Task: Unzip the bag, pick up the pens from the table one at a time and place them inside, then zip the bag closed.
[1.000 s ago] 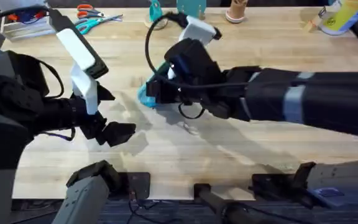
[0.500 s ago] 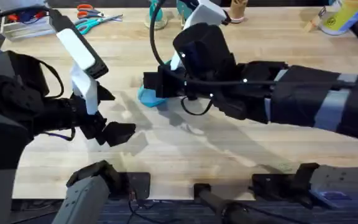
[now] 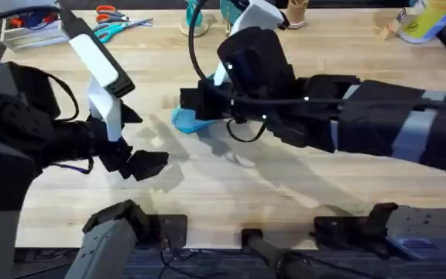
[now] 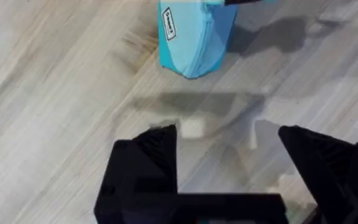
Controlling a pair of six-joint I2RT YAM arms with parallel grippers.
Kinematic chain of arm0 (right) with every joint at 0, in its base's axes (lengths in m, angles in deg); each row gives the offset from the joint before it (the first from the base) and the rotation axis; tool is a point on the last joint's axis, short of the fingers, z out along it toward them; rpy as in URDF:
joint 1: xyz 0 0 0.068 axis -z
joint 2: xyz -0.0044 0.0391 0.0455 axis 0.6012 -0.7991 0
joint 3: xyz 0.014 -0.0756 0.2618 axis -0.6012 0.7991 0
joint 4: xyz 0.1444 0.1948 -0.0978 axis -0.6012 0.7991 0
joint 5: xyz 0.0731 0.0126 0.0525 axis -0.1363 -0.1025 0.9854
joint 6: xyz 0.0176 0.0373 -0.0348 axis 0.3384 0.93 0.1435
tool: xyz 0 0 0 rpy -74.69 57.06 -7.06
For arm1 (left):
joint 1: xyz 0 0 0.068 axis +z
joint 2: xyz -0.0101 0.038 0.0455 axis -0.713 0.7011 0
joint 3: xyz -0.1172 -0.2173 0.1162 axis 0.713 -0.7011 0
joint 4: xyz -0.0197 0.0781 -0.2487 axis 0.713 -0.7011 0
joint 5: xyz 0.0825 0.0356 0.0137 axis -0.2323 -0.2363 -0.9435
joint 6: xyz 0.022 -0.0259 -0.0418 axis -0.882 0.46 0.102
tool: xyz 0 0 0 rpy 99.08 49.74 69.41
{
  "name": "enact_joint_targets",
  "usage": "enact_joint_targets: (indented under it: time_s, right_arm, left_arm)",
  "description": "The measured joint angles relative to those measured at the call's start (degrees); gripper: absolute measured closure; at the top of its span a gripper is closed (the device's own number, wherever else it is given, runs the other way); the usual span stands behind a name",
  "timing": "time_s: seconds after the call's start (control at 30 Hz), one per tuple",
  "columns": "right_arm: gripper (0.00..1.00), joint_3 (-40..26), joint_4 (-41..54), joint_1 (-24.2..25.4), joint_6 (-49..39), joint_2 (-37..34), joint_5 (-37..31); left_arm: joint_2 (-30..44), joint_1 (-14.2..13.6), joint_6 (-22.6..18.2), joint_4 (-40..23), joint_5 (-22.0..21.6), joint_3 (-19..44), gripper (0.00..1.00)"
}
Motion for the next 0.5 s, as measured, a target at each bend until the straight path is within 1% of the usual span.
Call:
enact_joint_targets:
  time_s: [0.33,0.5]
  right_arm:
    - [0.971,0.0,0.0,0.0,0.0,0.0,0.0]
    - [0.971,0.0,0.0,0.0,0.0,0.0,0.0]
  left_arm:
    - [0.0,0.0,0.0,0.5,0.1,0.0,0.007]
    - [0.0,0.0,0.0,1.9,1.7,0.0,0.007]
